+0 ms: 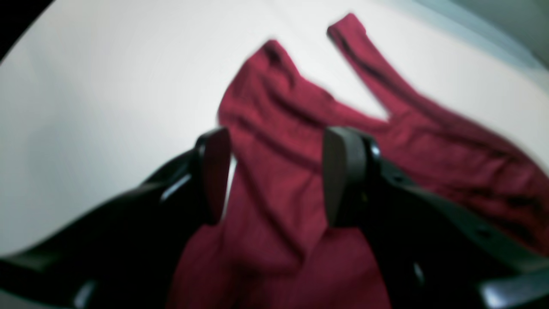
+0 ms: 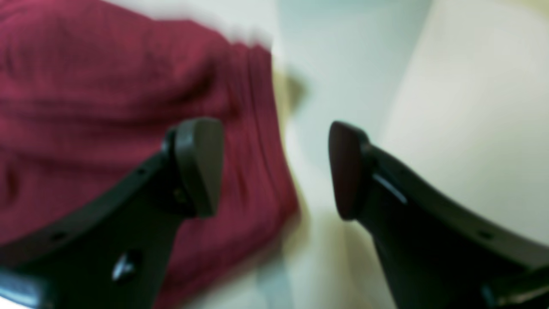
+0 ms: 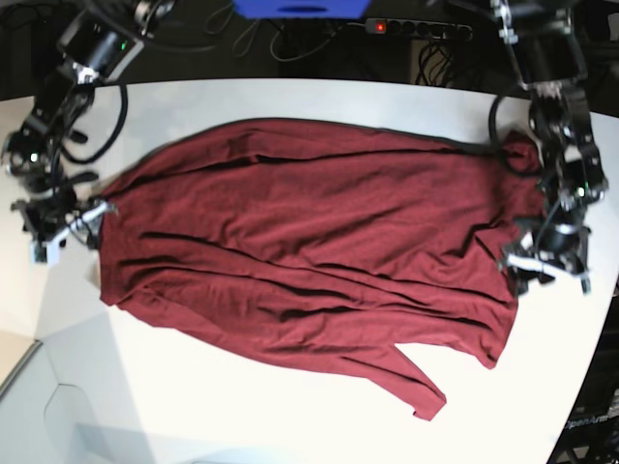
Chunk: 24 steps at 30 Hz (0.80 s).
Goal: Layout the t-shirt on the table in an organized manner, then fold the t-shirt properly
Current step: 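Lay the lifted shirt flat on the table and release both grippers, then grasp the shirt corner with the left gripper and flip it over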
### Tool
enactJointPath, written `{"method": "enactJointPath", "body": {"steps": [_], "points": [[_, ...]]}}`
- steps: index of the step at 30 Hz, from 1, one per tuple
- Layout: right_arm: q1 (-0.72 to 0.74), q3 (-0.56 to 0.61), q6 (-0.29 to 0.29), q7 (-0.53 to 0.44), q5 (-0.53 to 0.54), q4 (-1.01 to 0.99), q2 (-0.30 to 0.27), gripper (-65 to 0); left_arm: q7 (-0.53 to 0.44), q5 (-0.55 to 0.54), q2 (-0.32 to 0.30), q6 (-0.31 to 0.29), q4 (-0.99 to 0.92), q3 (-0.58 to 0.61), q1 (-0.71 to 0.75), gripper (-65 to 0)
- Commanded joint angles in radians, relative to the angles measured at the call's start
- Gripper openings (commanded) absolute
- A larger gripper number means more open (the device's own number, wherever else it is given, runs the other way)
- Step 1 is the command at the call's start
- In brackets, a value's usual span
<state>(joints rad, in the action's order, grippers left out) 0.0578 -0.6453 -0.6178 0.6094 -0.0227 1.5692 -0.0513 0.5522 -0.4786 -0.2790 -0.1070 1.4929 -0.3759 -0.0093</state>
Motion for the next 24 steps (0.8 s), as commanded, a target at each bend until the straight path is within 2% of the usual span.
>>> {"method": "enactJointPath", "body": {"steps": [1,5,10,24], "points": [[-0.009,0.002,-0.003,-0.032,0.027,0.047,0.008,-25.8,-0.013,-0.01,-0.007,-0.01,0.051,-0.001,0.024,-32.1],[-0.115,0.005,-0.004,-0.032,0.027,0.11,0.054,-25.8,-0.008,-0.01,0.002,-0.015,0.084,-0.084,0.128,-32.1],[-0.181,0.005,-0.009,-0.032,0.028,0.083,0.09,-25.8,-0.005,-0.018,0.007,-0.018,0.096,-0.173,0.202,-32.1],[-0.229,0.002,-0.009,-0.035,0.028,0.053,0.098,-25.8,-0.005,-0.012,0.01,-0.018,0.127,-0.174,0.408,-32.1]]}}
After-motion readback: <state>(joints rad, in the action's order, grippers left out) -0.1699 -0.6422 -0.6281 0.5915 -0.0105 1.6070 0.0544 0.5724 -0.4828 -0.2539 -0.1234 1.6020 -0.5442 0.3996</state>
